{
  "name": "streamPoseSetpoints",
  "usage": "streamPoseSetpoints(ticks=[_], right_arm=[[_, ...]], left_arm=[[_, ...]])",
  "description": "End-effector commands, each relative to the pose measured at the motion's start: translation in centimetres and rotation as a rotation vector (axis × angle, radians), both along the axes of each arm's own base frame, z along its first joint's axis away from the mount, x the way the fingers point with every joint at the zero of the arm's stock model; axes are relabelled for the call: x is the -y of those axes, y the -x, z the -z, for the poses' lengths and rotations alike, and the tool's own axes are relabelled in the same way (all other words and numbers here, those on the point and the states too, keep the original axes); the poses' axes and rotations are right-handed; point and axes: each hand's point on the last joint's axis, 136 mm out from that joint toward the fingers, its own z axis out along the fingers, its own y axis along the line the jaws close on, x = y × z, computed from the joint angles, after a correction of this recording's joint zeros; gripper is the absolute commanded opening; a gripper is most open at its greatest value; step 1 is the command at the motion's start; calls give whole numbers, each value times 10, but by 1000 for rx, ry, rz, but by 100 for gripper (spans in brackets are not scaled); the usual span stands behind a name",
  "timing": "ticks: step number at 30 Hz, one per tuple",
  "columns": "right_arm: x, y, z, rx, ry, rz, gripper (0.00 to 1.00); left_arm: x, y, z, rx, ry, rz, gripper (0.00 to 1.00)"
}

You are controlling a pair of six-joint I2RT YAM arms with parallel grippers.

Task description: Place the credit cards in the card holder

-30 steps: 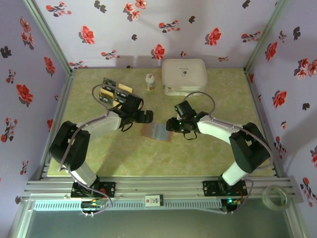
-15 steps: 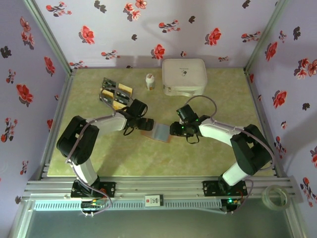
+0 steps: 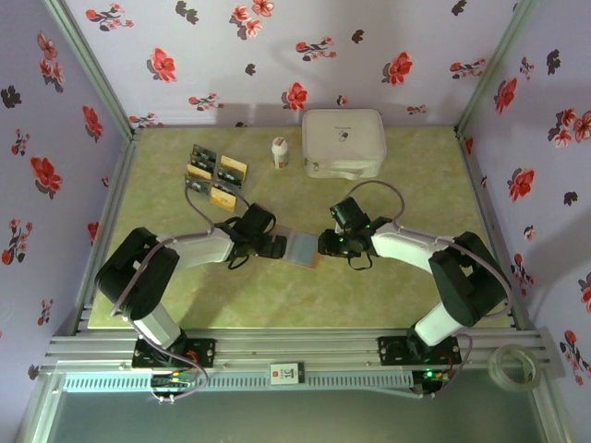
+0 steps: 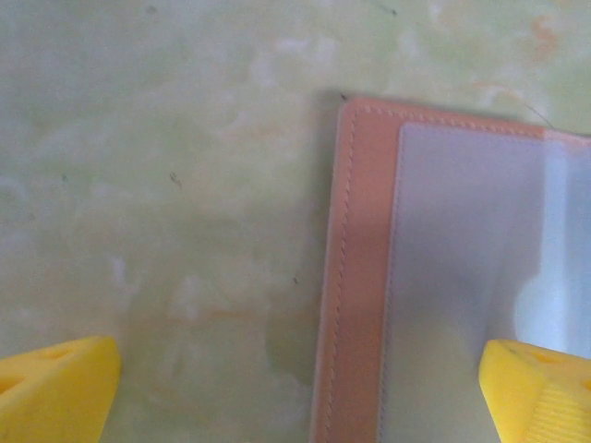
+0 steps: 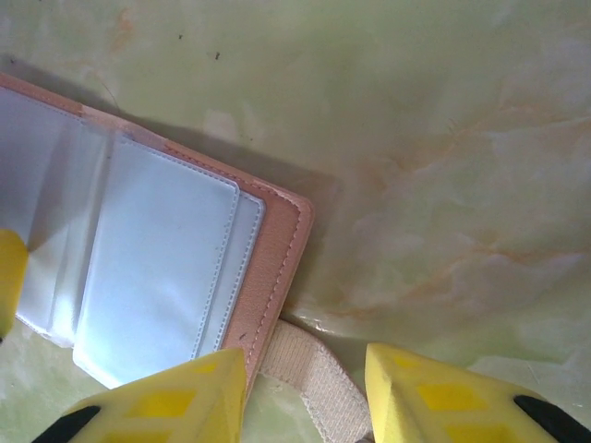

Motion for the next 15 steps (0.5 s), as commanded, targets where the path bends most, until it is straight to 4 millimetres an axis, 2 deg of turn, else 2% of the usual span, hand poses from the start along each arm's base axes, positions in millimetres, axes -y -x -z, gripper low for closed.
streamPoseSetpoints(ticks=[1, 5, 8, 12, 15], right_arm=[[-1, 2, -8, 11, -38, 5, 38], [-1, 2, -12, 16, -45, 4, 38], [-3, 0, -21, 25, -50, -5, 38], [-7, -9, -49, 77, -61, -24, 44], [-9, -16, -70, 119, -60, -32, 49]], left_arm=[[0, 29, 9, -70, 27, -28, 100], [4, 39, 3, -68, 67, -47, 100], [4, 38, -12, -45, 100, -70, 100], [-6, 20, -57, 40, 111, -109, 100], [-24, -7, -95, 105, 138, -161, 100]])
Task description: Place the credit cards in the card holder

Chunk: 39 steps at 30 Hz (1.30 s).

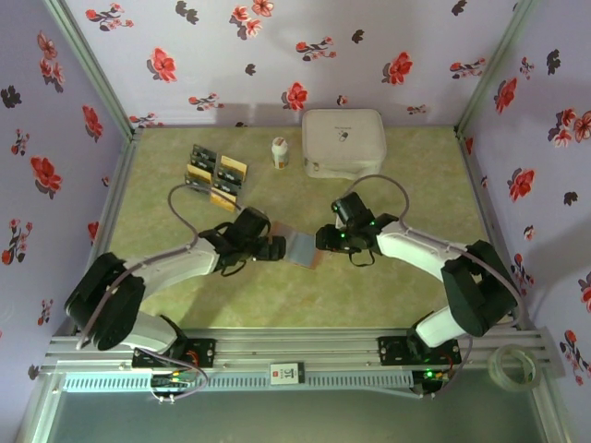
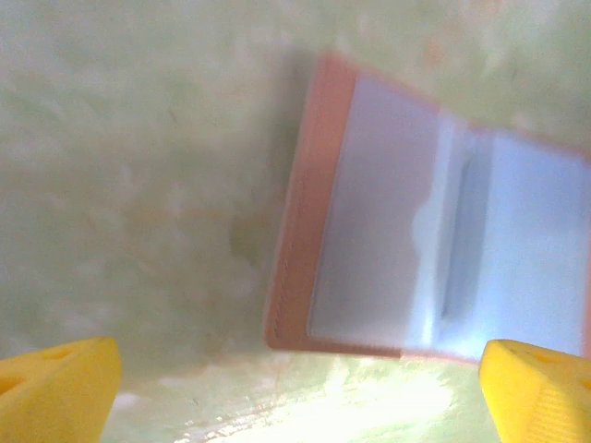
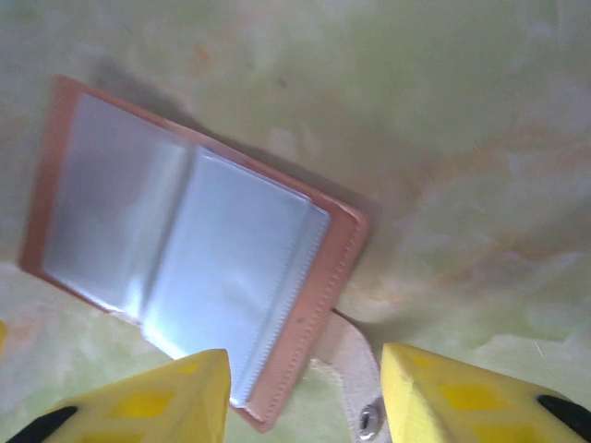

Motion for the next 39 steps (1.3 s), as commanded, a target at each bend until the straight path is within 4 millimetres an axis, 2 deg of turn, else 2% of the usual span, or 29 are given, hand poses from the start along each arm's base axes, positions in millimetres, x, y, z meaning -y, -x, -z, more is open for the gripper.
streamPoseSetpoints(ticks=[1, 6, 11, 15, 19, 22, 27, 32, 39], right_arm=[[-3, -14, -39, 81, -18, -13, 50], [-8, -21, -54, 106, -32, -22, 53], [-11, -22, -51, 100, -43, -20, 54], [-14, -22, -49, 94, -63, -16, 55], [-15, -21, -45, 85, -76, -13, 55], [-16, -21, -43, 79, -80, -14, 55], [-15, -18, -35, 62, -70, -19, 55], [-14, -18, -32, 54, -62, -17, 55], [-9, -16, -30, 45, -42, -20, 55]], left_arm=[[-28, -36, -51, 92, 16, -93, 100], [-81, -93, -90, 162, 49, -210, 100], [-134, -147, -109, 217, 93, -298, 100], [-179, -182, -111, 257, 141, -373, 100], [-226, -210, -101, 258, 248, -506, 100], [-248, -227, -92, 266, 321, -553, 100], [-263, -251, -78, 295, 418, -528, 100], [-257, -272, -64, 296, 486, -465, 100], [-255, -295, -46, 306, 602, -487, 100]])
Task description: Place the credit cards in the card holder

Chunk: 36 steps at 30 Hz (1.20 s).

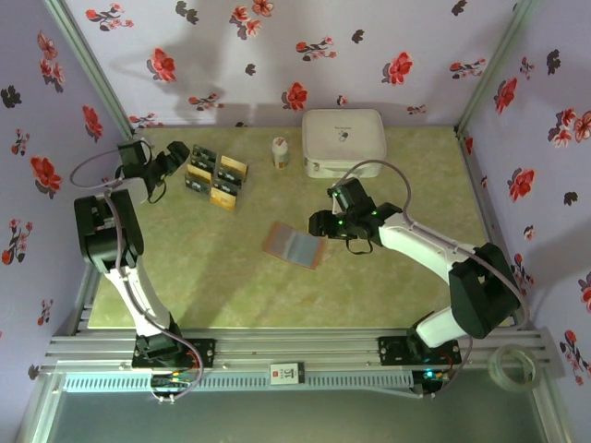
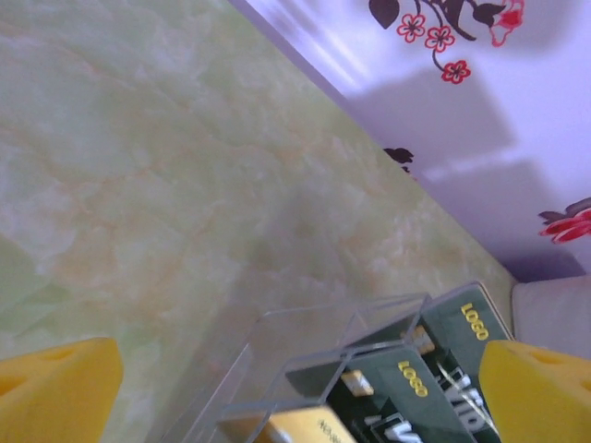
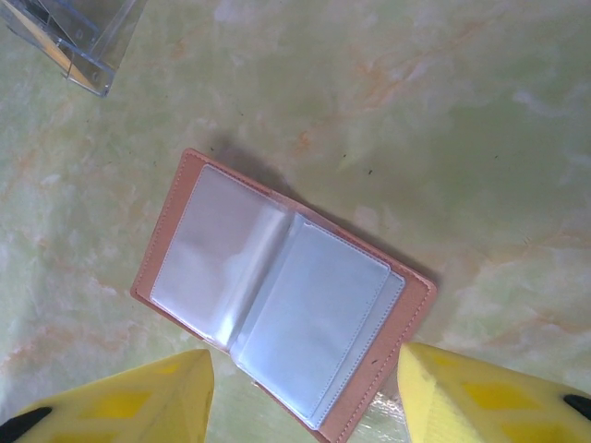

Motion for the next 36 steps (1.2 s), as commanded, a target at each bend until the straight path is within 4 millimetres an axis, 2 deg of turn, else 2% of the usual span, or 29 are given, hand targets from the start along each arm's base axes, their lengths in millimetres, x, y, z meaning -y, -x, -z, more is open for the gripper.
streamPoseSetpoints(ticks=[1, 9, 22, 36], right_arm=[[6, 3, 8, -28, 17, 10, 55], [7, 3, 6, -34, 29, 1, 55], [11, 2, 2, -23, 36, 10, 55], [14, 4, -1, -12, 37, 11, 55]], left_arm=[[3, -21, -14, 95, 78, 15, 100], [17, -24, 1, 99, 139, 51, 100], [48, -16, 9, 118, 222, 113, 100], [87, -3, 2, 130, 242, 184, 100]])
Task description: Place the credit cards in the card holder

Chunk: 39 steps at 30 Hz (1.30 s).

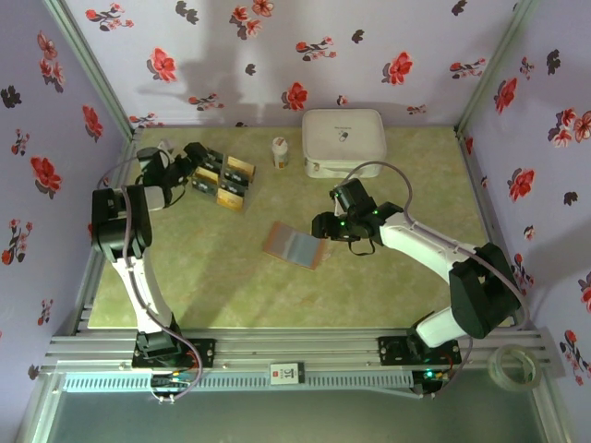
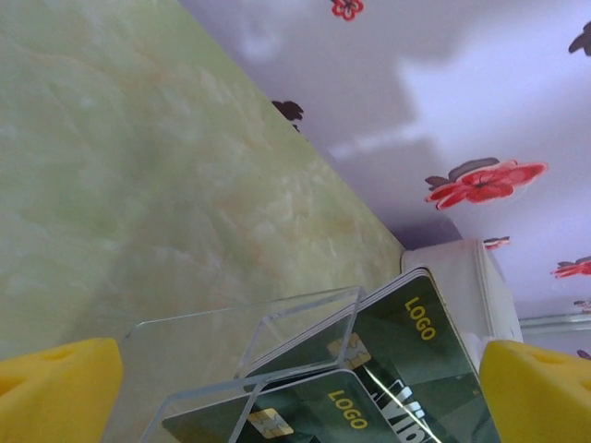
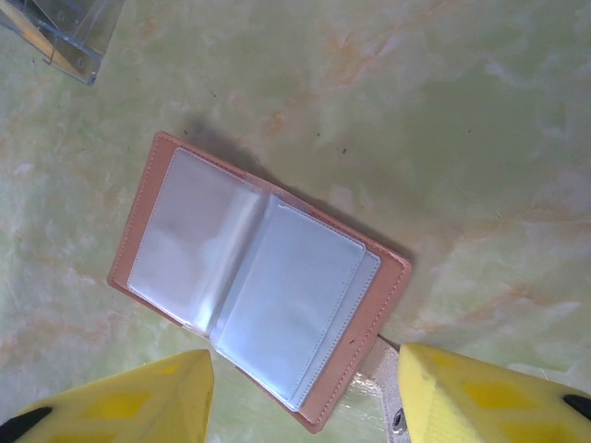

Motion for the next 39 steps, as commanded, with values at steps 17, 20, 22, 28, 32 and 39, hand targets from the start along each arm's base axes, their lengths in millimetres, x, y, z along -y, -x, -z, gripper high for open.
streamPoseSetpoints(ticks=[17, 20, 22, 28, 32, 39], right_arm=[[20, 5, 14, 3, 62, 33, 55], [30, 10, 19, -3, 92, 59, 55], [35, 16, 23, -10, 102, 73, 56], [43, 31, 35, -35, 89, 94, 57], [39, 35, 42, -56, 50, 92, 57], [28, 34, 50, -81, -6, 91, 44]], left_arm=[[77, 34, -20, 73, 71, 119, 100], [85, 41, -22, 82, 82, 125, 100], [91, 47, -21, 82, 86, 134, 100], [110, 61, -18, 86, 97, 153, 100], [121, 68, -14, 85, 103, 165, 100], [137, 77, -10, 86, 113, 177, 100]])
